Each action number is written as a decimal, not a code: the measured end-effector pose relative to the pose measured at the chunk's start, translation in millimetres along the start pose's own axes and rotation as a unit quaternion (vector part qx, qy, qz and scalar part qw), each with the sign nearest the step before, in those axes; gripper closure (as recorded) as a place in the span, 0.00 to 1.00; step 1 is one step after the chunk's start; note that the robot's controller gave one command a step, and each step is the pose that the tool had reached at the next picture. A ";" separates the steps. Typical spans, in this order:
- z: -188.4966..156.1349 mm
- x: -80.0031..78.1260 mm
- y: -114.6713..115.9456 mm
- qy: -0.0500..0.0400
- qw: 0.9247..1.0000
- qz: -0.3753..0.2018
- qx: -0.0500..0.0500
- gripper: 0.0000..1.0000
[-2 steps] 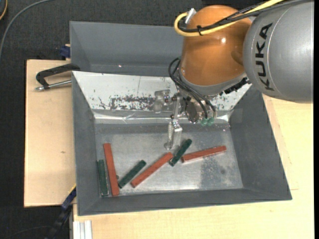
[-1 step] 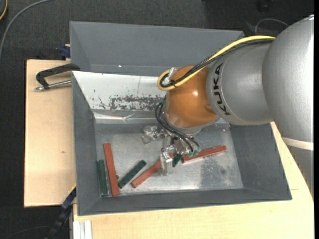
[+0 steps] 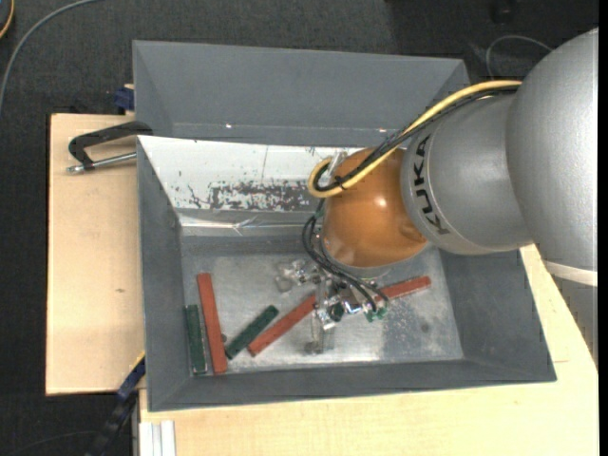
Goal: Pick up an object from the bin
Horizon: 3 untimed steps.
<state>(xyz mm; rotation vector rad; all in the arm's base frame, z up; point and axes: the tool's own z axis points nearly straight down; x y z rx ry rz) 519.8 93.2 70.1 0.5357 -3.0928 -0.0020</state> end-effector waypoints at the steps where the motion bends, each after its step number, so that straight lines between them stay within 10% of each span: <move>1: -0.5 -1.5 -0.4 -0.002 1.000 0.000 0.000 1.00; 2: -0.3 16.3 -1.9 -0.001 0.998 -0.058 0.001 1.00; 3: -202.8 2.3 -9.0 -0.004 0.966 -0.260 0.002 1.00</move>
Offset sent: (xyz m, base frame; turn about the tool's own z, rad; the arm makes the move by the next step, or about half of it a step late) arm 0.0000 0.0000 0.0000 0.0000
